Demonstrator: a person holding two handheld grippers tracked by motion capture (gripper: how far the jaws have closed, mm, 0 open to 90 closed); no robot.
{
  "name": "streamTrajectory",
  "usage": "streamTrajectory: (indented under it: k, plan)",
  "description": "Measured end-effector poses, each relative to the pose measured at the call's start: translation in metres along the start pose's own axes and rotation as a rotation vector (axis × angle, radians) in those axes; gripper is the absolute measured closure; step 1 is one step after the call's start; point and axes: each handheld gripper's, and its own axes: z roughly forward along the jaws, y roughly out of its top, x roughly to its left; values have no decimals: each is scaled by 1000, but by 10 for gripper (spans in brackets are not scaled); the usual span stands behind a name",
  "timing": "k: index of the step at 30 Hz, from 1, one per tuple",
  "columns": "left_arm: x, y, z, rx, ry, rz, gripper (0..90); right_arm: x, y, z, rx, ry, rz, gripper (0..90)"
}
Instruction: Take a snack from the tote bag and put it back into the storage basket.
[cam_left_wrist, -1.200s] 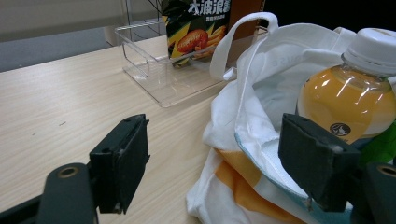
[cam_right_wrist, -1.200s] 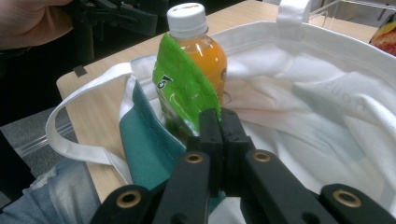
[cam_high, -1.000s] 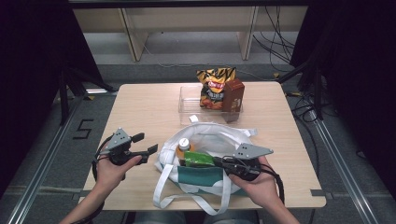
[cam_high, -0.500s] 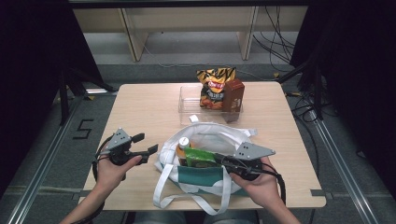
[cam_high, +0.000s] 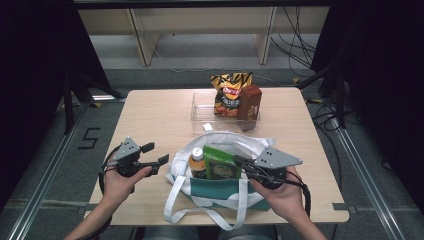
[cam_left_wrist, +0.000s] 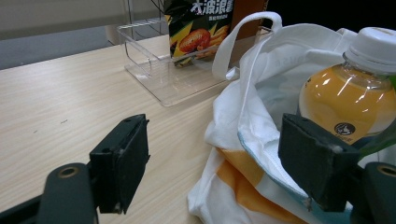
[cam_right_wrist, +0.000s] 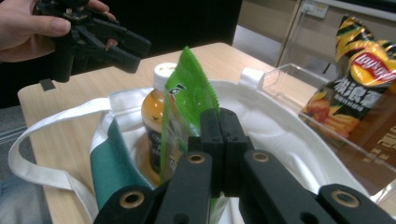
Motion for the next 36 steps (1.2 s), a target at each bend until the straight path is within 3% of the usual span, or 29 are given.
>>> streamTrajectory:
  k: [2, 5, 6, 9, 11, 12, 17, 21, 30, 36]
  plan:
    - [0, 0, 1, -3, -5, -2, 242, -2, 3, -1, -13, -6, -31, 900]
    - [0, 0, -1, 1, 3, 0, 242, -2, 6, -2, -29, -23, -14, 900]
    - [0, 0, -1, 0, 2, 0, 242, -5, 7, -2, -30, -8, -18, 900]
    - [0, 1, -1, 0, 3, 0, 242, -7, 9, -4, -42, -37, -5, 900]
    - [0, 1, -1, -5, 3, -1, 242, -10, 11, -4, -58, -17, -6, 900]
    - [0, 1, -1, -14, -2, -6, 242, -10, 12, -5, -67, -38, -7, 900]
    - [1, 1, -1, -5, 9, -1, 241, -15, 19, -8, -72, -52, -22, 900]
    - [2, 1, -1, -11, 3, -4, 241, -17, 25, -9, -89, -57, -6, 900]
    - [1, 1, -2, -5, 9, -2, 241, -24, 40, -13, -133, -72, -37, 900]
    - [2, 1, -2, -7, 11, -4, 241, -26, 48, -17, -142, -75, -10, 900]
